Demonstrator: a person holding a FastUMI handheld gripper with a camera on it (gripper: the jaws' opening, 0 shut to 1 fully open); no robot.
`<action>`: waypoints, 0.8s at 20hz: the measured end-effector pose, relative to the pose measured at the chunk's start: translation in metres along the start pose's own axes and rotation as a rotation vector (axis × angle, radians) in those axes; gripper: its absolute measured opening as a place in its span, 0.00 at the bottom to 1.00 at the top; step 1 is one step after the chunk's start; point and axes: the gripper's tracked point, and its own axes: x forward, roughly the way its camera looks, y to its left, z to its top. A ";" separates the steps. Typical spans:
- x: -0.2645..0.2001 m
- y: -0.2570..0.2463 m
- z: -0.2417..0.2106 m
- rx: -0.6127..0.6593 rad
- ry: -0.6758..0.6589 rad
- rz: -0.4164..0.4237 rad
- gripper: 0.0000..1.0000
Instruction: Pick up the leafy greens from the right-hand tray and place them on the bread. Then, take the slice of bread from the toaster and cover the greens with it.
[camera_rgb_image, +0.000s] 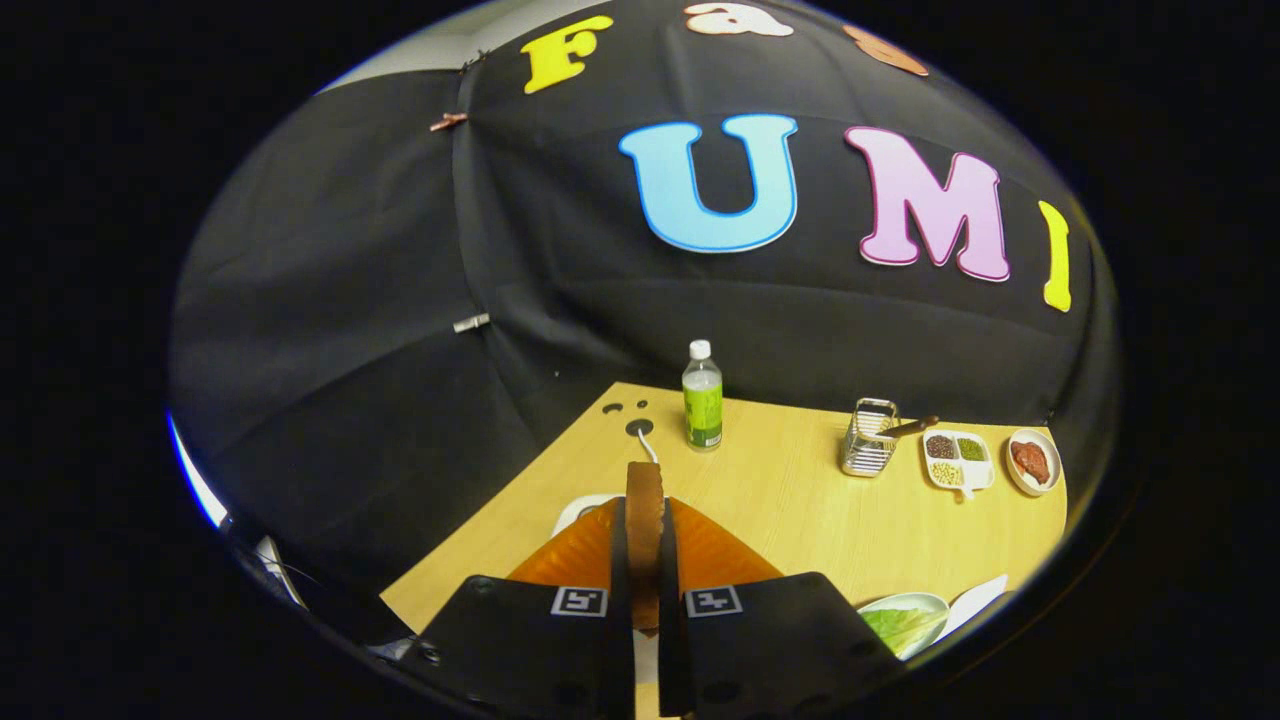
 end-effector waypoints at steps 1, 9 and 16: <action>-0.012 -0.009 0.010 0.016 -0.022 -0.004 0.14; -0.102 -0.128 0.027 0.022 -0.085 -0.136 0.13; -0.135 -0.230 -0.045 0.089 -0.014 -0.281 0.13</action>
